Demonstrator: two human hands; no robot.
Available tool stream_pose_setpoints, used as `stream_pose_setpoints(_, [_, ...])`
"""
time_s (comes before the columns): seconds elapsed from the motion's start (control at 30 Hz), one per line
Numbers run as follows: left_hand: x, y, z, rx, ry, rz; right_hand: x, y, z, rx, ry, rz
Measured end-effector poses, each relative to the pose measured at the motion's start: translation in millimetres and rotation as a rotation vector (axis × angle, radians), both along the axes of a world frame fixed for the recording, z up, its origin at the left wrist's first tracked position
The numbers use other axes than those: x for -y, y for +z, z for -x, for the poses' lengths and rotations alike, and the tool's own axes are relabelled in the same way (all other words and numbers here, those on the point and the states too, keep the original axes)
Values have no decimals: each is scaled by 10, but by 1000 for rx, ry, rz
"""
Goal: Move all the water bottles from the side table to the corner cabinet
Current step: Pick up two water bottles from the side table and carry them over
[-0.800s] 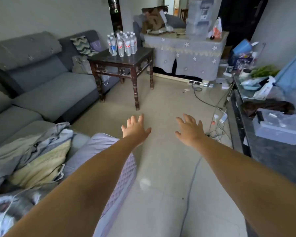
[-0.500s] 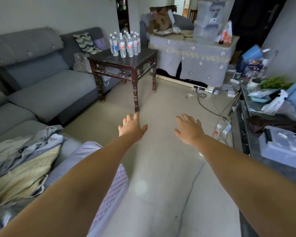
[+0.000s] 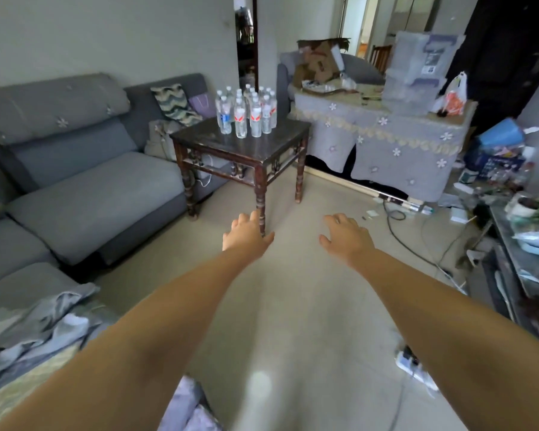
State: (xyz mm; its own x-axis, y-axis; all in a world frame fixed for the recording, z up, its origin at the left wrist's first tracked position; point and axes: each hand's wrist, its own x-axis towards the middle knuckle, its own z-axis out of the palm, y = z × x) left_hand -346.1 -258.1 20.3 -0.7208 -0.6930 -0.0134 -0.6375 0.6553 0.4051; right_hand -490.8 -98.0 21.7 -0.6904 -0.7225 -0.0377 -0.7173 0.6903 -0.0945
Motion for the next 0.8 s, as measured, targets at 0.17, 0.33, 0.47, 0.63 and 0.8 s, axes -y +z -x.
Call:
stream_pose_setpoints(0.17, [705,32,649,21,42,-45,650,-48,578,31,31,-36])
stream_pose_setpoints(0.33, [1359,17,1428,21,38,-23,1314,-60,1407,36,24,-26])
stream_pose_setpoints(0.47, [2006,-19,2180,-18,108,-24,2003,-73,2275,17,49,28])
stream_pose_setpoints(0.63, [2698,-12,3049,-55,168,-95,2822,-105,3355,57,95,20])
stream_pose_setpoints(0.8, [3463,87,3775,-52,206,-86,3748,-82,4260,129,138,10])
